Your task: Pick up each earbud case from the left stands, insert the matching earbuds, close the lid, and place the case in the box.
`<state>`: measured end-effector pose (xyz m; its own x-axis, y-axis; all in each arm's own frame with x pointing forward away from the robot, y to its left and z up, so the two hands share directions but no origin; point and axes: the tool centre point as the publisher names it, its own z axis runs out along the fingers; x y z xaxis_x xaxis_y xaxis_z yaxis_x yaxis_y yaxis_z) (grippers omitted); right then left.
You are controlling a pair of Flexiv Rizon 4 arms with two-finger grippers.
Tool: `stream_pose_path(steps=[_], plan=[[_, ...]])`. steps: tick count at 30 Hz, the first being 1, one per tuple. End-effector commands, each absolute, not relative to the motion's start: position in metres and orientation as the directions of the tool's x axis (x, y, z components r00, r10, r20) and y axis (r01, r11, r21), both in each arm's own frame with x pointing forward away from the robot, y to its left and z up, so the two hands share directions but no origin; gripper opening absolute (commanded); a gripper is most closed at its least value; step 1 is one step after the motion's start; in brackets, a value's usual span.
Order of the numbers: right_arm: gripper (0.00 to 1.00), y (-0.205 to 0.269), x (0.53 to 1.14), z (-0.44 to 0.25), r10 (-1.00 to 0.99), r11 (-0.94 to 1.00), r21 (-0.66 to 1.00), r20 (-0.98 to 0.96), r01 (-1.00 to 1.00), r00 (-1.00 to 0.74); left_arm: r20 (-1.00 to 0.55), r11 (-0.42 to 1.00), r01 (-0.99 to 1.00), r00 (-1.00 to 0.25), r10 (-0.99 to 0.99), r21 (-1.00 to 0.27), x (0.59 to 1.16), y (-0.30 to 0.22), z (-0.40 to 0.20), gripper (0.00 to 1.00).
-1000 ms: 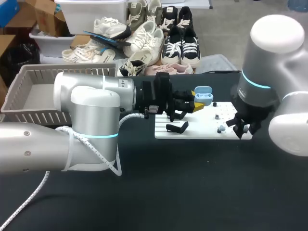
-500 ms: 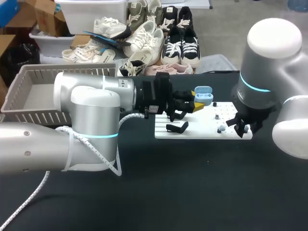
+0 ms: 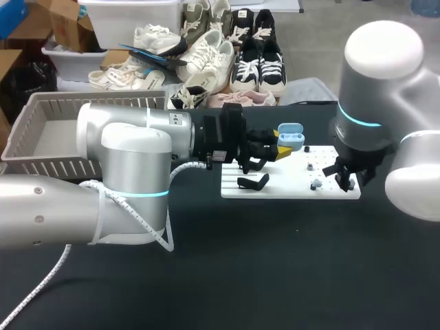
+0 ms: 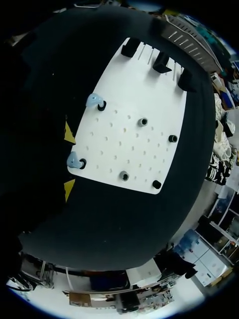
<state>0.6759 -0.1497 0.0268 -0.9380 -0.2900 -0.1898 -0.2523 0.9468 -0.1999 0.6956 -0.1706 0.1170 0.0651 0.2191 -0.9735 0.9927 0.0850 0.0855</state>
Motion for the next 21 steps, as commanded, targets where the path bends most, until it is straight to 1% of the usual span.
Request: stream_pose_path(steps=[1,11,21], plan=[[0.38,-0.1468,0.6768,0.0235,-0.282,0.948,-0.207,-0.194,-0.241,-0.940,-0.974,0.088,0.992,0.067,0.216,0.087,0.6951,-0.1707,0.1160,0.00],[0.39,-0.1472,0.6795,0.0186,-0.261,0.954,-0.204,-0.197,-0.221,-0.945,-0.974,0.088,0.992,0.067,0.216,0.087,0.6951,-0.1707,0.1160,0.00],[0.37,-0.1483,0.6827,0.0172,-0.253,0.956,-0.201,-0.192,-0.215,-0.948,-0.974,0.088,0.992,0.067,0.216,0.087,0.6951,-0.1707,0.1160,0.00]])
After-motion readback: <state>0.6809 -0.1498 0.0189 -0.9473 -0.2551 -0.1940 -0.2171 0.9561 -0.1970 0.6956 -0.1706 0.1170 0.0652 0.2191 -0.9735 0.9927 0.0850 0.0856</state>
